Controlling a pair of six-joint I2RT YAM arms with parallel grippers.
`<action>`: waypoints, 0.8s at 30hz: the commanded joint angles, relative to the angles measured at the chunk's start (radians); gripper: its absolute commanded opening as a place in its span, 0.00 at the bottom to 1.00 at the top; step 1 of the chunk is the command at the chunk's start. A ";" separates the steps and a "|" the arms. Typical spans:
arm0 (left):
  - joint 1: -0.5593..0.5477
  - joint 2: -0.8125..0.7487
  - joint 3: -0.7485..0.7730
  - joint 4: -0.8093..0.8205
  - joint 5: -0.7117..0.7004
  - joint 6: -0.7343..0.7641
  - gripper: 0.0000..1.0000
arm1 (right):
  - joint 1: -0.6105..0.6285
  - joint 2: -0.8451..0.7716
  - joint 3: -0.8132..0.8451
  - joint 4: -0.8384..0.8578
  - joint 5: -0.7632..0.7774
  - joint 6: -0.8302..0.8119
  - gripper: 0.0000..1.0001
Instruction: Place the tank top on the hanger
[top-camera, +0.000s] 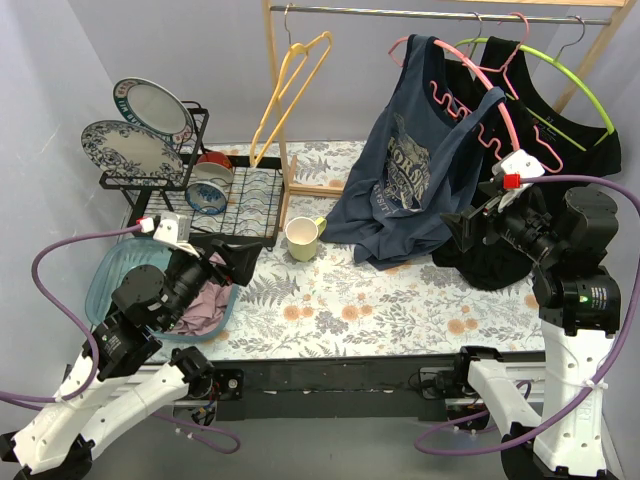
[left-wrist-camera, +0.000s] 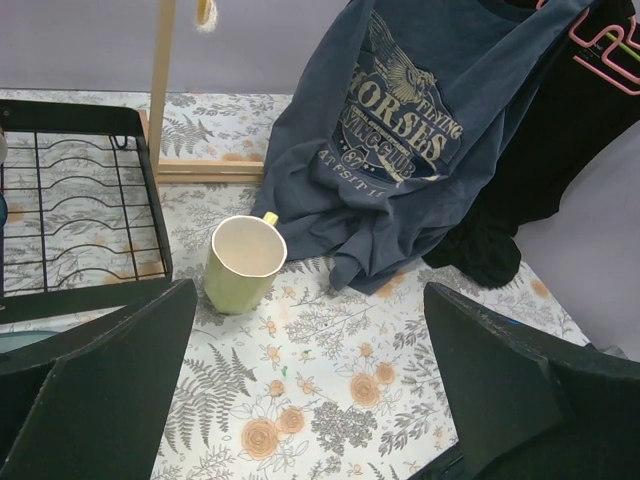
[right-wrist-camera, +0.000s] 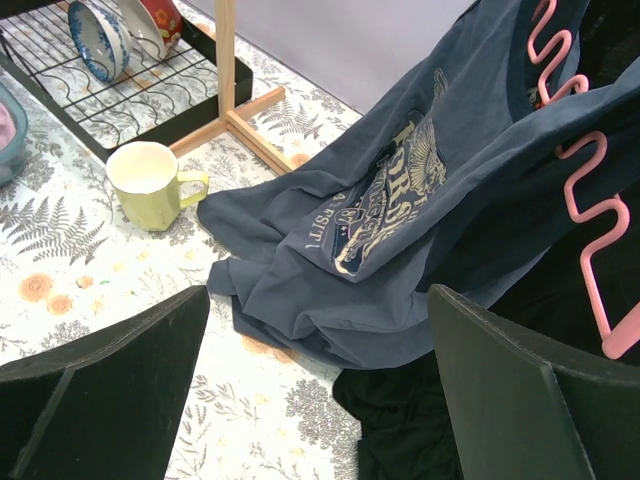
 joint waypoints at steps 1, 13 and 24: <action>0.002 -0.003 0.021 -0.021 -0.015 -0.004 0.98 | -0.006 -0.003 -0.001 0.035 -0.030 0.007 0.99; 0.003 -0.012 -0.062 -0.046 -0.138 -0.099 0.98 | -0.006 0.005 -0.010 -0.062 -0.198 -0.197 0.98; 0.028 0.165 -0.079 -0.241 -0.486 -0.472 0.98 | -0.006 0.014 -0.143 -0.039 -0.202 -0.240 0.99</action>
